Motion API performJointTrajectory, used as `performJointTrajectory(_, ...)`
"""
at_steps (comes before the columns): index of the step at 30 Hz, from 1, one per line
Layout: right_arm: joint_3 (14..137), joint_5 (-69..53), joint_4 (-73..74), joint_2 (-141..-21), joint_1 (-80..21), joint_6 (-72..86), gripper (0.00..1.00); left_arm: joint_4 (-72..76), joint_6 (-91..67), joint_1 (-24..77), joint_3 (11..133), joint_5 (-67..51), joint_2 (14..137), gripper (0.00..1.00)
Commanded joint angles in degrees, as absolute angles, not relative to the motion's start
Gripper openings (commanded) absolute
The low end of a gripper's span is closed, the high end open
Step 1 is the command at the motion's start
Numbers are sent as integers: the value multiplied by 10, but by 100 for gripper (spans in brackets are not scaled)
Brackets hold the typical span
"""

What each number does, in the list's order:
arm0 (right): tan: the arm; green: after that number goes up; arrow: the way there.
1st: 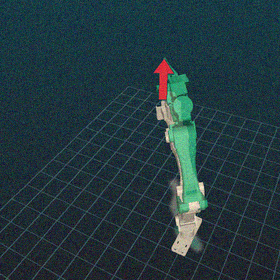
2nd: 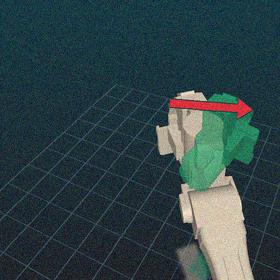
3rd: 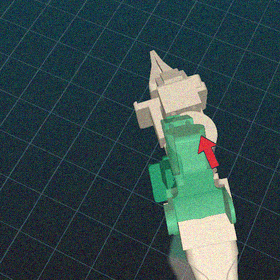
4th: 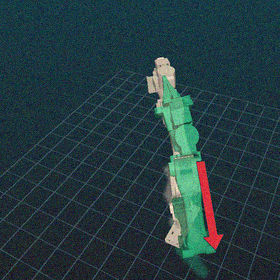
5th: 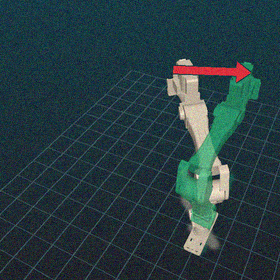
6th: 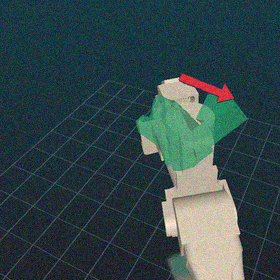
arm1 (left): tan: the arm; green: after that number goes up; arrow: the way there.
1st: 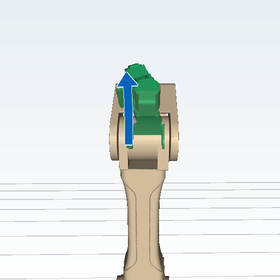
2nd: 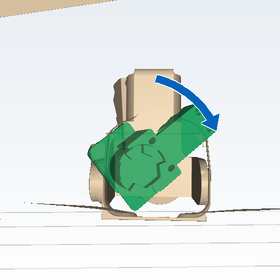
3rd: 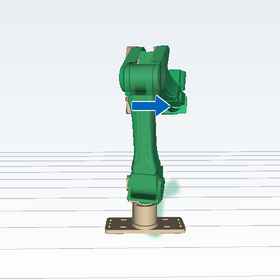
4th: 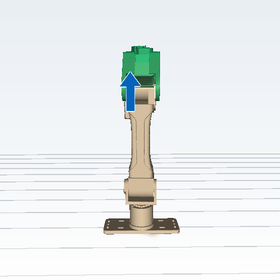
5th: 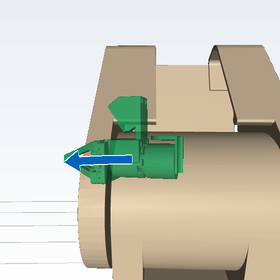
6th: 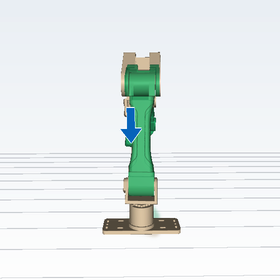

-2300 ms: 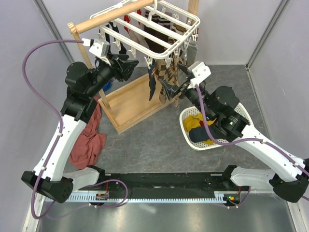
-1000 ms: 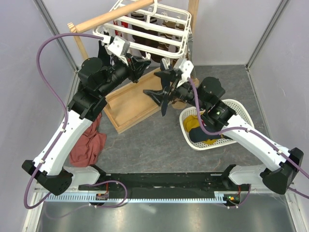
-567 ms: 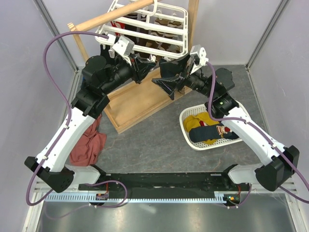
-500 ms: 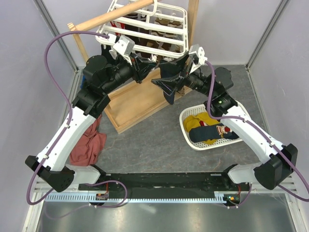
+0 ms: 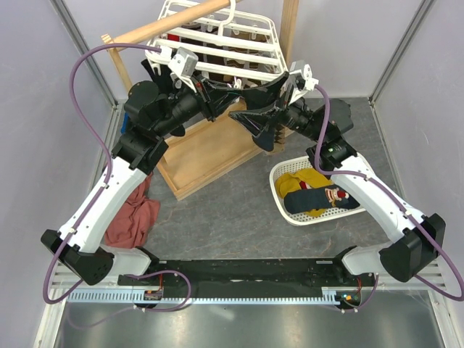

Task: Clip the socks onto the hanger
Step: Open the clamp at the hanger.

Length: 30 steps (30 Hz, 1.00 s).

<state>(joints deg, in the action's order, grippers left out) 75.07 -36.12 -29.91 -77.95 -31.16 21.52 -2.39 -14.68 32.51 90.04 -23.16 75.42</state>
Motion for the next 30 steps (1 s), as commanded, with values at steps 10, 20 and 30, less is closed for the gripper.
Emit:
performJointTrajectory(10,790,-280,-282,-779,-301,238,79,66,-256,337,904,-371,742,2)
performJointTrajectory(20,795,-281,-280,-776,-301,245,69,102,-294,337,893,-393,751,2)
performJointTrajectory(30,802,-298,-313,-781,-301,264,61,102,-298,337,884,-397,761,2)
